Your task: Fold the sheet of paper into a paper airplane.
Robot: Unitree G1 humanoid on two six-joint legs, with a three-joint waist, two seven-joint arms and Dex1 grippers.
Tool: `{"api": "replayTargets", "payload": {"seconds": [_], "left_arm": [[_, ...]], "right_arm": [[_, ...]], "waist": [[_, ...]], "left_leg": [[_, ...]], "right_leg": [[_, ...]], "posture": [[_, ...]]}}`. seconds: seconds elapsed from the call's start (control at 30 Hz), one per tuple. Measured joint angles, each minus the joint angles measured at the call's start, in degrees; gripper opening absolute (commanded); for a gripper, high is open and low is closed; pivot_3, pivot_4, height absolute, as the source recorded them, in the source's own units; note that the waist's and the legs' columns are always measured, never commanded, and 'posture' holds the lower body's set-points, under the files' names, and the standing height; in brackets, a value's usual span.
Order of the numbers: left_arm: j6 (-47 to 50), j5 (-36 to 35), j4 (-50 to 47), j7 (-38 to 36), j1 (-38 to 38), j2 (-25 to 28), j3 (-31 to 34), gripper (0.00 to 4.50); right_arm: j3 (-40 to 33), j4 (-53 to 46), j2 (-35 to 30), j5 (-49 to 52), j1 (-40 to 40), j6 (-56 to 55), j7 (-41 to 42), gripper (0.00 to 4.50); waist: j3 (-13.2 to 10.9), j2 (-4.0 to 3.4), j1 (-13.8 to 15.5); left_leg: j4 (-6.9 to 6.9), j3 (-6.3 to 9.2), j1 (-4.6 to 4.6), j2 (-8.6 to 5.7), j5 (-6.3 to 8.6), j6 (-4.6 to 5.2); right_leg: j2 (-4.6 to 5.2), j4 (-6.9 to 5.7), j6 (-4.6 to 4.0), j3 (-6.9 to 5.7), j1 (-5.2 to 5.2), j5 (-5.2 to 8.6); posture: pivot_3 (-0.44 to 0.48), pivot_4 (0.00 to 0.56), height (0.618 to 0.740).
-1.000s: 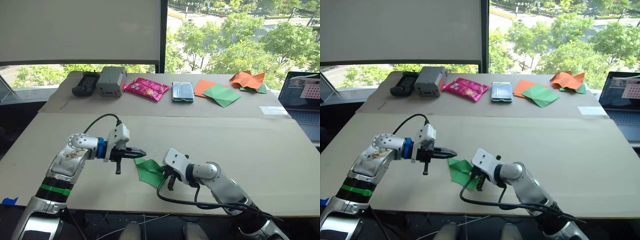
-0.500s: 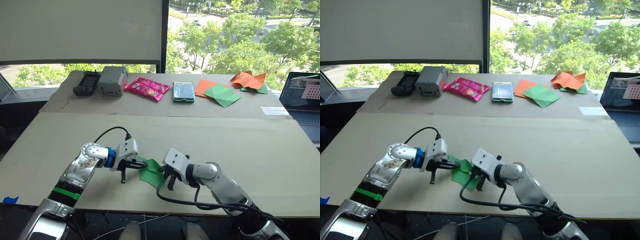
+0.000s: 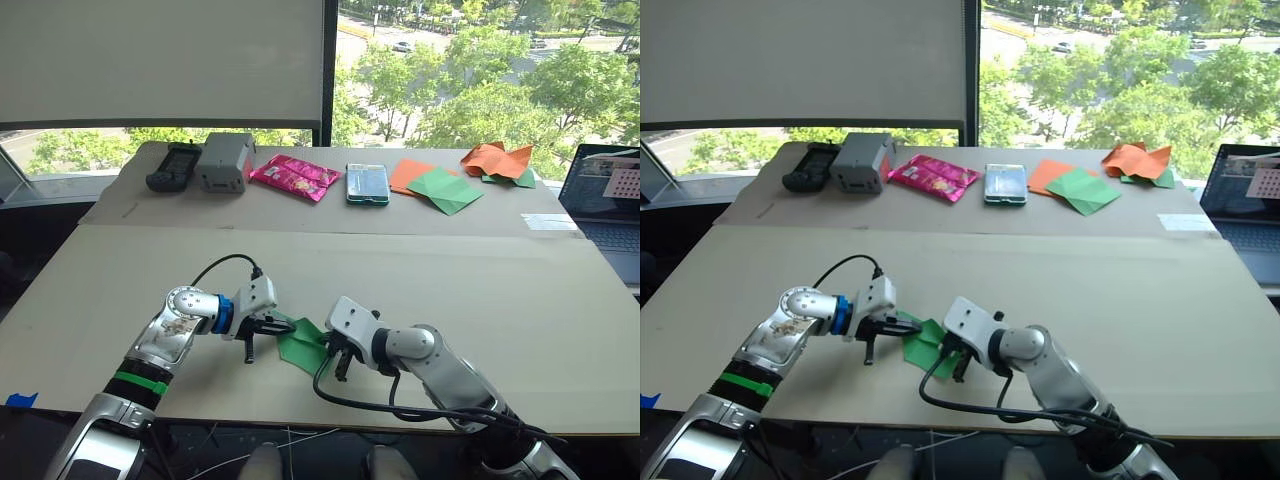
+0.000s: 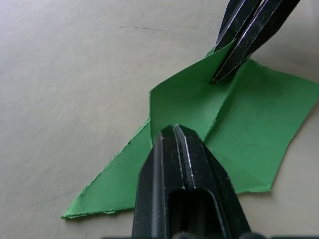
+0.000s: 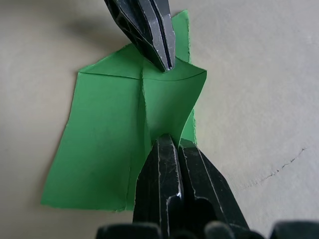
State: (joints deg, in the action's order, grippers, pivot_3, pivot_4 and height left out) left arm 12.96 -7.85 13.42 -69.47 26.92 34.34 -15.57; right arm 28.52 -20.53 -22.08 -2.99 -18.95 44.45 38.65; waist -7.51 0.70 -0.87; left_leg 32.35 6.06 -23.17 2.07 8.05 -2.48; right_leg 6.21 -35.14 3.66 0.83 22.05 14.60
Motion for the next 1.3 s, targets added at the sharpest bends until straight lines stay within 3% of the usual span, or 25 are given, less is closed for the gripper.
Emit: {"api": "replayTargets", "payload": {"seconds": [0.13,0.37,0.63,0.87,1.03,1.3], "left_arm": [[0.1,0.0,0.0,0.3,0.0,-0.2,0.0,0.01],[0.1,0.1,0.0,0.5,0.0,-0.5,0.0,0.0],[0.3,0.2,0.2,0.5,0.0,-0.5,0.0,0.0],[-0.2,0.6,0.7,0.5,0.1,-0.8,0.0,0.0],[-0.2,0.8,0.7,0.6,0.2,-1.0,0.0,0.0],[-0.2,0.8,0.5,1.1,0.0,-1.1,0.0,0.0]], "right_arm": [[-1.3,-0.4,1.4,2.0,0.2,1.0,-0.5,0.06],[-2.8,-1.6,1.7,3.3,0.2,2.1,-1.9,2.24],[-6.3,-4.3,2.8,4.3,0.5,-2.4,-4.8,2.24],[-4.5,-4.9,2.6,3.7,0.6,-9.7,-4.6,0.05],[0.1,-0.7,1.6,3.2,1.2,-10.2,-2.5,0.02],[0.9,6.7,2.9,2.9,-0.3,-10.2,-1.6,0.02]], "waist": [[0.0,0.0,0.0],[0.0,0.0,0.0],[0.0,-0.01,0.0],[0.0,-0.01,0.0],[0.0,-0.01,0.1],[0.0,-0.01,0.1]], "left_leg": [[0.0,0.0,-0.04,0.0,-0.02,0.03],[0.0,0.0,-0.05,0.0,-0.02,0.03],[0.0,0.0,-0.05,0.0,-0.01,0.01],[0.0,0.0,-0.02,0.0,-0.01,0.01],[0.0,0.0,-0.02,0.0,-0.02,0.02],[0.0,0.0,-0.02,0.0,-0.02,0.03]], "right_leg": [[0.0,0.0,0.0,0.0,0.02,0.0],[0.0,0.01,0.0,0.0,0.02,0.0],[0.0,0.02,0.0,0.0,0.02,0.0],[0.0,0.03,0.0,0.0,-0.01,0.0],[0.0,0.03,0.0,0.0,-0.01,0.0],[0.0,0.0,0.0,0.0,-0.01,0.0]], "posture": [[0.0,0.15,0.72],[0.0,0.15,0.72],[0.0,0.15,0.72],[0.0,0.15,0.72],[0.0,0.15,0.72],[0.0,0.15,0.72]]}}
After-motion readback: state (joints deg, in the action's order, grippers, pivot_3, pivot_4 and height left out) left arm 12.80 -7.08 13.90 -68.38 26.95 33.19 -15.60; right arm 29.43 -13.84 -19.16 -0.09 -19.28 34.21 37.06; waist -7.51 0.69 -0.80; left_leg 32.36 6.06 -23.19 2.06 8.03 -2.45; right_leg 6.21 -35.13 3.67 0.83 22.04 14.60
